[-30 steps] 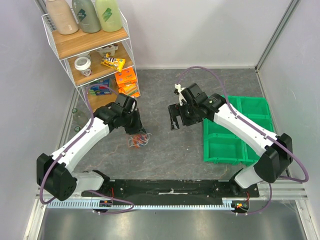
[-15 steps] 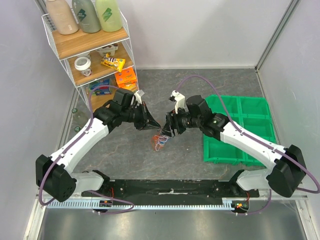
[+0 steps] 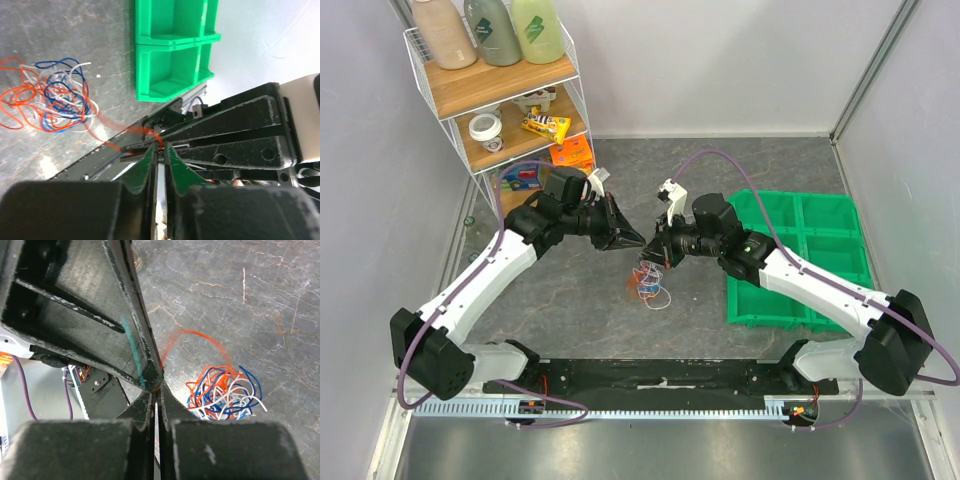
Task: Untangle the cables
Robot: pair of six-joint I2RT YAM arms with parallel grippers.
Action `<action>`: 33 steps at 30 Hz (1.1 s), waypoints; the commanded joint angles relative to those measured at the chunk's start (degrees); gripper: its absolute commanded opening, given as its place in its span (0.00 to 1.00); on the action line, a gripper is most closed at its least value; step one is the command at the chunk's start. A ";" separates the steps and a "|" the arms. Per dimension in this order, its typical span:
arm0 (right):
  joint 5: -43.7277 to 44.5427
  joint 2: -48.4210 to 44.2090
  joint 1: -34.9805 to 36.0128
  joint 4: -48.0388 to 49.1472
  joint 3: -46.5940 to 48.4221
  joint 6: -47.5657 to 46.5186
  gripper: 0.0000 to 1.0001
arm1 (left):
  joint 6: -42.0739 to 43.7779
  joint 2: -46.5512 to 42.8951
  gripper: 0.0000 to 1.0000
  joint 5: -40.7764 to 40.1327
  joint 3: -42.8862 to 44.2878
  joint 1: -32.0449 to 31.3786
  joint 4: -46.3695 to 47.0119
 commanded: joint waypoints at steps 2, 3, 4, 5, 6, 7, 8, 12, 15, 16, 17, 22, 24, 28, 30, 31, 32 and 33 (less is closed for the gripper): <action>3.37 -2.77 -0.04 0.60 -0.24 0.29 0.00 | 1.88 -5.28 0.52 -10.47 2.33 0.29 -3.79; 3.64 -3.13 -0.04 0.25 0.11 0.47 0.00 | 2.93 -6.77 0.65 -13.02 1.71 0.29 -4.05; 3.47 -3.39 -0.04 -0.02 0.29 0.90 0.00 | 3.73 -8.35 0.74 -14.87 1.10 0.38 -4.23; 3.29 -3.57 -0.04 -0.11 0.72 1.17 0.00 | 4.78 -9.76 0.83 -16.89 0.22 0.38 -4.58; 3.12 -3.48 -0.04 -0.28 1.25 1.52 0.00 | 5.40 -10.82 0.88 -18.65 -0.57 0.38 -4.93; 3.20 -3.48 -0.04 -0.80 1.95 1.78 0.00 | 5.93 -11.96 0.88 -19.88 -1.80 0.38 -5.46; 3.20 -3.57 0.05 -1.16 3.00 2.13 0.00 | 6.11 -12.75 0.86 -20.94 -3.20 0.38 -5.72; 2.85 -2.87 -0.12 -2.74 7.22 3.19 0.00 | 6.46 -13.90 0.55 -18.94 -10.40 0.38 -3.98; 2.76 -2.69 -0.12 -4.06 11.26 3.37 0.00 | 6.20 -12.86 0.65 -15.52 -15.59 0.38 -0.82; 2.59 -2.52 -0.04 -4.50 12.67 3.37 0.00 | 6.11 -11.89 0.75 -14.02 -16.48 0.29 0.24; 2.33 -2.43 -0.12 -4.68 13.81 3.54 0.00 | 6.11 -10.84 0.83 -12.44 -17.27 0.29 1.90; -0.48 -1.29 -0.12 -4.94 18.04 5.04 0.00 | 5.14 -2.40 0.91 -5.75 -16.14 0.12 9.28; -1.19 -1.02 -0.04 -4.94 19.01 5.30 0.00 | 4.44 -0.29 0.93 -4.96 -15.52 0.29 11.84; -2.24 -1.20 -0.04 -4.94 20.76 5.83 0.00 | 3.04 4.10 0.93 -3.03 -13.94 0.29 16.14; -2.68 -1.02 -0.04 -4.94 21.29 5.83 0.00 | 1.81 5.69 0.88 -1.97 -13.67 0.38 19.04; -2.77 -1.11 -0.04 -4.85 21.38 5.83 0.00 | 1.37 6.22 0.84 -1.53 -13.59 0.29 20.80; -2.86 -0.93 -0.12 -4.94 21.38 5.83 0.00 | 0.93 6.31 0.79 -1.35 -13.50 0.29 22.04; -2.78 -0.93 -0.04 -4.94 21.38 5.74 0.00 | 0.49 5.87 0.71 -0.57 -13.85 0.29 24.31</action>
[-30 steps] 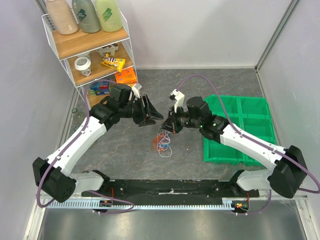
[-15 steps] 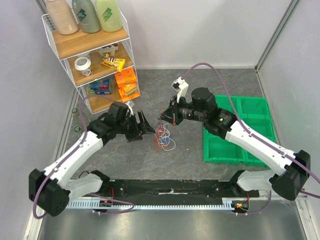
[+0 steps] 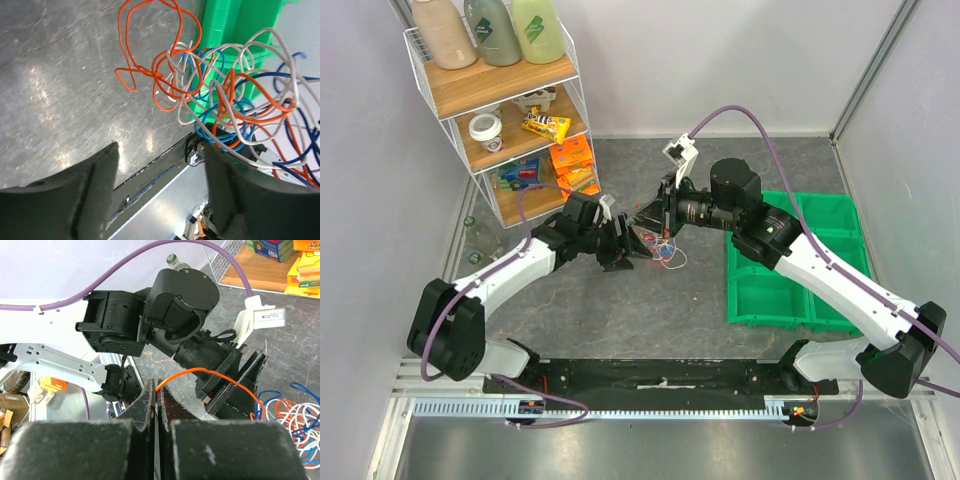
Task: Untangle the cables
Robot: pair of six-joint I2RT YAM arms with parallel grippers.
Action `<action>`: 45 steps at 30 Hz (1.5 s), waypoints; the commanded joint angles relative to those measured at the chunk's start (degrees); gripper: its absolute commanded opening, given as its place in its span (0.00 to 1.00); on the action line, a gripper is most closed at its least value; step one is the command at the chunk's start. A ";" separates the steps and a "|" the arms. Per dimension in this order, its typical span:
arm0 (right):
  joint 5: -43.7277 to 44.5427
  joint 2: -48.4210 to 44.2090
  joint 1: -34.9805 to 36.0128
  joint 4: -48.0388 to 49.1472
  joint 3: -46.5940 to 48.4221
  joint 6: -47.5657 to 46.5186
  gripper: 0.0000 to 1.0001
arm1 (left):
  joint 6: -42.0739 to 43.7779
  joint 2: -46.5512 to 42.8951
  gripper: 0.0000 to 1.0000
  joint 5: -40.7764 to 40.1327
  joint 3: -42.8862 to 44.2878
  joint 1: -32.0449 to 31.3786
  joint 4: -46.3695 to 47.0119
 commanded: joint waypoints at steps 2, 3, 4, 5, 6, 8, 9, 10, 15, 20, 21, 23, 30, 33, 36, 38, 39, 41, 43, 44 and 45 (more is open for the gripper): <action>-1.51 -0.26 -0.17 0.68 3.02 0.34 0.00 | -3.37 -2.22 0.68 4.40 0.86 -0.10 13.17; -0.98 -0.34 -0.08 0.59 3.11 -0.01 0.00 | -3.37 -4.32 0.71 4.40 -0.45 -0.10 13.53; -0.63 -0.61 -0.17 0.24 3.28 -0.27 0.00 | -3.28 -6.60 0.75 3.97 -2.90 -0.36 13.44; -0.19 -0.78 -0.17 -0.11 3.46 -0.54 0.00 | -3.54 -9.76 0.82 3.35 -5.10 -0.10 13.44; -0.01 -0.78 -0.26 -0.38 3.72 -0.80 0.00 | -4.24 -12.92 0.88 2.74 -7.91 -0.27 13.62; 0.16 -0.70 -0.43 -0.73 4.43 -0.89 0.00 | -6.08 -18.11 0.95 1.86 -11.79 0.16 13.88; -0.18 -0.70 -0.43 -0.64 4.69 -0.89 0.00 | -6.61 -19.53 0.96 1.59 -12.50 0.42 14.06; -0.45 -0.52 -0.43 -0.64 4.95 -0.72 0.00 | -6.53 -20.33 0.97 1.59 -12.25 0.69 14.32; -2.64 0.53 -0.43 2.34 5.83 2.27 0.00 | -7.23 -12.36 0.88 4.31 -8.91 0.51 17.57; -2.91 1.85 -0.43 2.88 11.27 4.12 0.00 | -3.38 -6.71 0.34 -2.17 -3.64 0.69 9.34; -1.34 1.85 -0.43 2.00 13.11 3.77 0.00 | -2.58 -6.80 0.23 -4.45 -3.28 0.78 7.40; 2.43 1.42 -0.43 -1.07 16.98 2.55 0.00 | -1.18 -7.24 0.13 -7.71 -3.28 0.95 4.49; 9.39 3.08 -0.43 -10.04 34.73 -3.08 0.00 | -1.61 -4.87 0.01 -15.28 -4.68 2.00 -7.28; 10.62 3.87 -0.52 -10.22 41.41 -3.35 0.00 | -1.44 -3.20 0.02 -17.12 -5.39 3.24 -11.15; 11.50 4.93 -0.43 -10.22 47.57 -3.18 0.00 | -0.65 -2.67 0.02 -19.49 -5.83 4.03 -14.58; 12.38 5.28 -0.52 -10.22 51.17 -3.26 0.00 | -0.99 -3.02 0.02 -21.95 -6.35 4.21 -16.61; 12.82 5.63 -0.52 -10.31 53.36 -3.35 0.00 | -1.08 -3.19 0.02 -22.40 -6.88 4.38 -16.96; 13.43 6.16 -0.43 -10.14 56.62 -4.05 0.00 | -0.38 -2.67 0.02 -21.53 -7.49 4.91 -17.84; 14.40 5.99 -0.43 -10.05 55.94 -5.45 0.00 | 1.63 -2.93 0.04 -18.90 -7.76 5.09 -17.32; 15.01 5.37 -0.43 -10.05 53.50 -5.63 0.00 | 2.86 -3.98 0.11 -16.80 -8.28 5.00 -15.93; 15.37 4.67 -0.43 -9.96 50.86 -5.46 0.00 | 3.66 -5.99 0.21 -14.69 -8.90 5.08 -14.08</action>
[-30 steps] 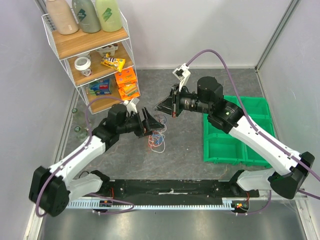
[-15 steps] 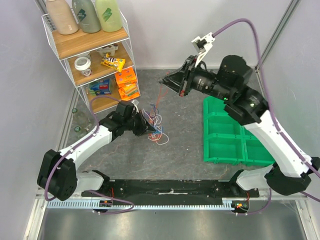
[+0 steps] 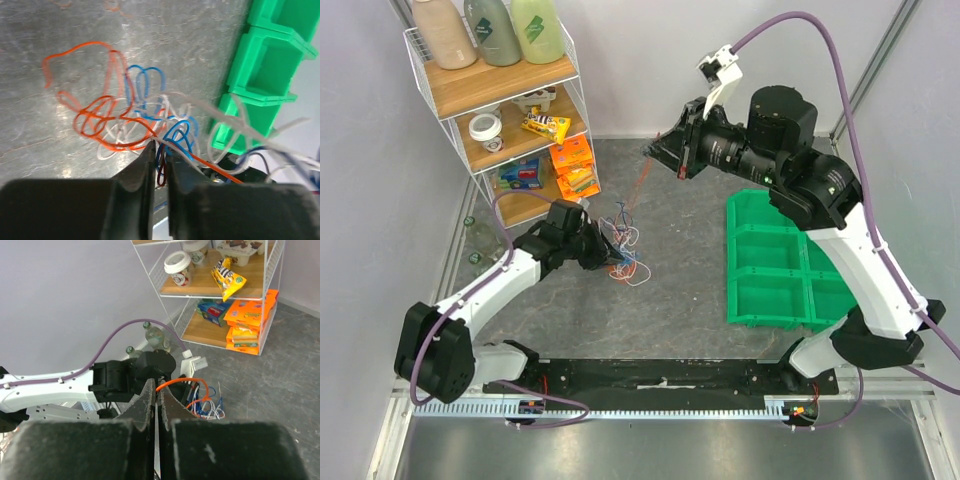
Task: Untangle the cables
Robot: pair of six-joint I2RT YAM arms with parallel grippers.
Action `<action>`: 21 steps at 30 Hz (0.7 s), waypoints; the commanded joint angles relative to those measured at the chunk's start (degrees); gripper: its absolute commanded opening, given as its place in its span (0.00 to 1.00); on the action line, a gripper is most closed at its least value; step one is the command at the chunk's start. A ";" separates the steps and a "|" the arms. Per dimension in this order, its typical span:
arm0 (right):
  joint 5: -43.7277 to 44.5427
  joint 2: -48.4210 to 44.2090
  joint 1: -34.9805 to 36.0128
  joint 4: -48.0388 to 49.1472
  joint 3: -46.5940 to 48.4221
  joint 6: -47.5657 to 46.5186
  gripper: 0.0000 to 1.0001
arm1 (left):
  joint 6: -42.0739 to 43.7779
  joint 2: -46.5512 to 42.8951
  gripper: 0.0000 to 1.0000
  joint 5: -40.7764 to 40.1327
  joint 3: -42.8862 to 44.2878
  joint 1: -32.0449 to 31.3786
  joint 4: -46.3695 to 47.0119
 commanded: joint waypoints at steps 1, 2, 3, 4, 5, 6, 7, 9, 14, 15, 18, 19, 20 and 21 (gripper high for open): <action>1.76 -7.37 -0.11 20.46 0.73 0.16 0.00 | 6.87 -2.35 0.33 -2.63 -5.58 1.44 -9.42; 0.79 -8.08 -0.11 20.99 -4.17 0.68 0.00 | 8.01 -5.24 0.46 -2.01 -5.76 1.35 -8.01; 0.18 -8.96 -0.11 21.69 -7.35 1.12 0.00 | 9.15 -7.88 0.52 -1.40 -5.76 1.35 -6.78; -0.44 -9.66 -0.11 22.22 -10.87 1.65 0.00 | 10.47 -11.04 0.58 -0.61 -5.41 1.35 -5.55; -1.06 -10.36 -0.11 22.57 -13.60 2.09 0.00 | 11.79 -14.03 0.61 0.18 -4.97 1.35 -4.32; -1.67 -10.98 -0.11 22.66 -16.24 2.44 0.00 | 12.67 -16.58 0.66 0.36 -4.62 1.43 -3.78; -2.46 -11.51 -0.11 22.66 -18.53 2.79 0.00 | 13.38 -19.13 0.67 0.28 -4.09 1.44 -3.43; -4.48 -12.39 -0.11 23.54 -21.96 3.76 0.00 | 14.35 -22.40 0.68 0.36 -2.69 1.43 -3.69; -8.70 -12.04 -0.11 23.98 -22.59 4.82 0.00 | 12.60 -19.96 0.79 7.20 0.22 1.35 -0.02; -8.97 -12.04 -0.11 24.16 -22.42 5.08 0.00 | 11.81 -18.12 0.80 9.40 0.65 1.43 2.44; -9.85 -11.87 -0.11 24.42 -21.37 5.43 0.00 | 9.53 -12.85 0.78 15.46 0.92 1.35 10.95; -10.02 -11.86 -0.11 24.42 -21.10 5.61 0.00 | 8.30 -11.26 0.78 17.48 1.01 1.17 13.77; -10.29 -11.69 -0.11 24.34 -20.75 5.78 0.00 | 6.72 -9.16 0.78 20.03 1.45 1.26 16.41; -10.38 -11.69 -0.11 24.42 -20.48 5.87 0.00 | 6.27 -7.05 0.76 21.71 2.15 1.17 17.74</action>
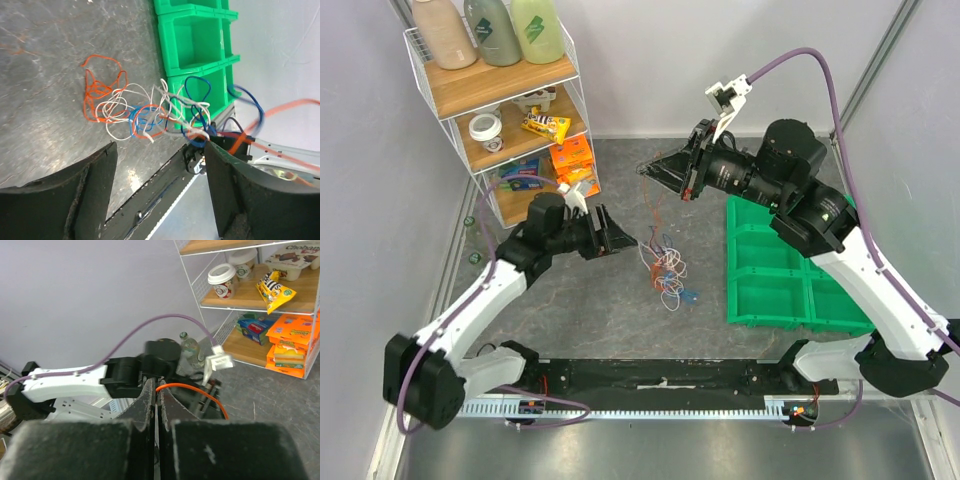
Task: Untangle the cables
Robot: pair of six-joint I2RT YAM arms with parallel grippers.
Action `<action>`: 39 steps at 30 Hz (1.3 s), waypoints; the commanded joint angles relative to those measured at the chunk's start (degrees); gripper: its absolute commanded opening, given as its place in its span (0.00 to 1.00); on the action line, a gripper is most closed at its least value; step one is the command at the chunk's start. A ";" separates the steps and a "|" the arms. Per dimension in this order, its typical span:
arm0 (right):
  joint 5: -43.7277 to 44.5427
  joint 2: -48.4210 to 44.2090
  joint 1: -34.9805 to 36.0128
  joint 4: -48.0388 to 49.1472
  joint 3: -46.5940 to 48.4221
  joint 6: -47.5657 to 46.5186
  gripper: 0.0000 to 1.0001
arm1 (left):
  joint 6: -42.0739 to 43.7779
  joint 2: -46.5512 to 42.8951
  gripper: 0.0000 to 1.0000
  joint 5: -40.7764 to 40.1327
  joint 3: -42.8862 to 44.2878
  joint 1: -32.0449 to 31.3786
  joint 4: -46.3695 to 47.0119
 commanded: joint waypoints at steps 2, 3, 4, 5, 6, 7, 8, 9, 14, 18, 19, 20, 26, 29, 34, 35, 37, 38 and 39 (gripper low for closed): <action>-2.73 -0.83 -0.04 4.07 2.73 1.39 0.00 | -3.46 9.72 0.72 11.39 4.91 -1.54 11.72; -2.73 -0.74 -0.13 4.34 2.99 1.48 0.00 | -3.02 11.21 0.70 10.52 5.79 -2.68 11.72; -2.73 -0.56 -0.04 4.51 3.34 1.48 0.00 | -2.93 12.71 0.67 9.12 6.50 -3.39 11.55; -2.82 -0.56 -0.04 4.86 3.52 1.65 0.00 | -3.28 13.77 0.63 8.06 6.68 -3.74 11.46; -2.82 -0.56 -0.04 5.21 3.87 1.83 0.00 | -3.89 14.74 0.57 7.53 6.85 -3.74 11.72; -2.82 -0.56 -0.04 5.48 4.05 2.09 0.00 | -4.25 15.70 0.52 7.00 7.12 -3.74 11.90; -2.47 -0.56 -0.04 5.66 4.31 2.18 0.00 | -4.51 16.49 0.42 6.73 7.38 -3.74 11.90; -2.12 -0.65 -0.04 5.74 4.49 2.18 0.00 | -4.69 17.11 0.32 6.56 7.56 -3.66 11.81; -0.01 0.05 -0.04 4.43 9.92 0.69 0.00 | -1.19 16.77 0.02 -10.02 9.40 -3.66 -5.12; 1.40 2.95 -0.04 1.01 19.50 -1.50 0.00 | -0.73 16.94 0.02 -25.48 9.05 -3.57 -20.50; 1.58 3.65 -0.04 0.56 22.04 -1.86 0.00 | -1.95 16.77 0.01 -30.05 8.36 -3.66 -24.19; 2.10 4.18 -0.04 0.12 24.24 -2.38 0.00 | -2.57 16.07 0.02 -32.45 7.30 -3.48 -26.49; 6.05 4.63 -0.04 -0.49 32.26 -5.02 0.00 | -4.51 7.20 0.02 -40.02 1.41 -3.22 -31.78; 9.65 3.05 -0.04 -1.10 29.29 -7.83 0.00 | -4.86 4.64 0.02 -44.14 2.19 -2.95 -34.85; 20.80 -1.26 -0.04 -6.55 14.64 -13.63 0.00 | -2.59 2.80 0.02 -48.81 10.09 -2.43 -40.65; 23.00 -2.05 -0.04 -7.34 11.03 -13.72 0.00 | -1.97 1.92 0.02 -49.25 12.63 -2.51 -41.44; 24.86 -3.63 -0.04 -8.58 3.04 -12.76 0.00 | -0.48 -0.01 0.02 -49.26 17.73 -2.51 -42.24; 24.96 -3.81 -0.04 -9.54 0.39 -11.98 0.00 | 0.22 -0.98 0.02 -49.08 20.28 -2.43 -42.07; 24.26 -3.81 -0.04 -10.85 -1.64 -10.75 0.00 | 1.10 -1.68 0.02 -48.39 22.04 -2.43 -41.37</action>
